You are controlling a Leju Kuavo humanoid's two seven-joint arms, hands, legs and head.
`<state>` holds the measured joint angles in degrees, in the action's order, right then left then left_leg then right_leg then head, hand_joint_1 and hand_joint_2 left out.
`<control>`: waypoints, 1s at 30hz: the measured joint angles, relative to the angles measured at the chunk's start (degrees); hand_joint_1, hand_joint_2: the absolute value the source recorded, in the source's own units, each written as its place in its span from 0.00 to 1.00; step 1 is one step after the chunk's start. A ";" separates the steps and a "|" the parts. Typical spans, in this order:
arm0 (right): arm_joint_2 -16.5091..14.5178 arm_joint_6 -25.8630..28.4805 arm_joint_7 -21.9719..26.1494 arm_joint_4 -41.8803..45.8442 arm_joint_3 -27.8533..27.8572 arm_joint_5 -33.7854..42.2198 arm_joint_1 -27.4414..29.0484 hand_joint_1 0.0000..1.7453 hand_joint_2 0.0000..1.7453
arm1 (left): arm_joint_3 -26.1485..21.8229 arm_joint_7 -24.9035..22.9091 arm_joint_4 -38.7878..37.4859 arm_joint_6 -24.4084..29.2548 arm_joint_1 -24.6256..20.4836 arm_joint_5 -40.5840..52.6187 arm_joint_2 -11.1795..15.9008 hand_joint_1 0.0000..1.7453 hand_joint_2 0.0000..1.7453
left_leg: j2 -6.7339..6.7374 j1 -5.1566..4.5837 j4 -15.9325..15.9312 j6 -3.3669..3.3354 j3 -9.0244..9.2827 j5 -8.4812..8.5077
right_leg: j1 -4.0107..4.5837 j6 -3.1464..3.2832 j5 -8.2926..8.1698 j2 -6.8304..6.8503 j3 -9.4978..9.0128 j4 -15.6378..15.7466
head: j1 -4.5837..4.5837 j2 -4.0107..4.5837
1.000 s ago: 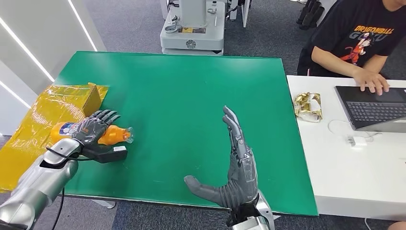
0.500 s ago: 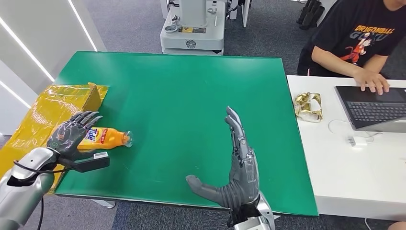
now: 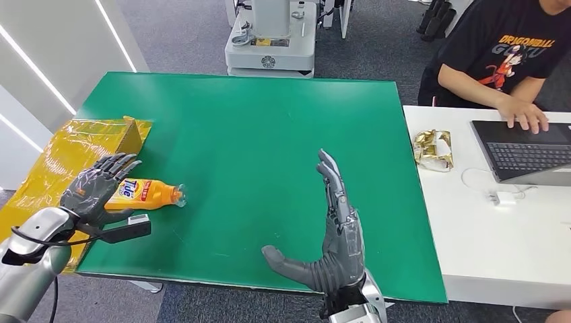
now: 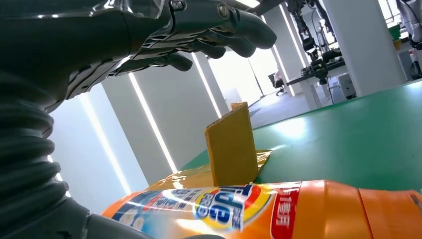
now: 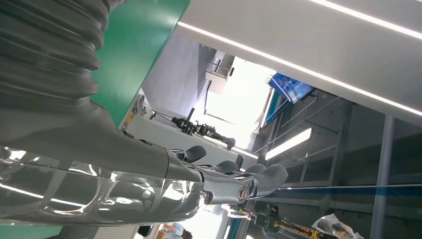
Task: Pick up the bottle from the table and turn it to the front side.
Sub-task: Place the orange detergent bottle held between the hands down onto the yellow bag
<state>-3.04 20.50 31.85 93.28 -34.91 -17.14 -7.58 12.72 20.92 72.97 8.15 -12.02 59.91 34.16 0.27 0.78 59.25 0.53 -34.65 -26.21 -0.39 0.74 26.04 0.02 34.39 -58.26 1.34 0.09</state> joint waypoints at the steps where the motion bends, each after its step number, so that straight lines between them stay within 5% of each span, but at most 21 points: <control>1: 0.00 0.00 0.00 0.00 0.00 0.00 0.00 0.00 1.00 | 0.00 0.00 0.03 0.00 0.02 -0.01 0.01 0.00 1.00 | 0.00 0.00 0.00 0.00 0.00 0.00 | 0.00 0.00 0.00 0.00 0.00 0.00 | 0.00 0.00; 22: -0.10 1.65 0.05 0.07 0.16 -0.24 0.31 0.00 1.00 | -0.43 1.57 1.05 -2.18 0.40 -1.99 -0.73 0.00 1.00 | 0.01 -0.04 0.04 0.00 0.06 0.00 | -0.04 -0.01 0.00 -0.01 0.08 0.07 | 0.06 0.00; 24: -0.69 8.02 0.19 0.48 0.86 -0.55 1.79 0.00 1.00 | -2.93 7.63 5.13 -7.45 1.49 -10.28 -7.19 0.00 1.00 | -0.28 -0.31 -0.01 -0.14 0.18 -0.01 | -0.30 -0.22 0.14 0.27 0.02 0.18 | 0.29 0.00; 26: -1.37 15.47 0.27 0.90 1.65 -0.26 3.18 0.00 1.00 | -4.22 15.35 10.65 -8.23 3.71 -28.20 -20.12 0.00 1.00 | -0.79 -0.57 -0.10 -0.41 0.26 -0.07 | -0.63 -0.55 0.35 0.76 -0.37 0.19 | 0.37 0.00; 28: -1.70 18.55 0.38 1.04 2.02 0.36 3.55 0.00 1.00 | -1.27 18.90 14.06 -1.19 5.65 -51.92 -31.27 0.00 1.00 | -0.61 -0.57 -0.06 -0.56 0.28 -0.25 | -0.69 -0.67 0.28 0.56 -0.60 0.26 | 0.08 0.00; 30: -1.91 19.00 0.55 1.09 2.39 0.79 3.79 0.00 1.00 | 1.33 19.21 16.22 4.91 6.37 -71.98 -37.15 0.00 1.00 | -0.11 -0.59 0.02 -0.63 0.31 -0.38 | -0.67 -0.74 0.12 0.07 -0.55 0.39 | -0.10 0.00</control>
<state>-4.94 39.51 32.39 94.38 -32.52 -16.34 -3.79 14.05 40.13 89.19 13.07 -5.65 -12.07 -2.99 0.16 0.19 59.27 -0.10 -34.33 -26.58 -1.05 0.01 26.16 0.09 33.84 -57.87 1.23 0.09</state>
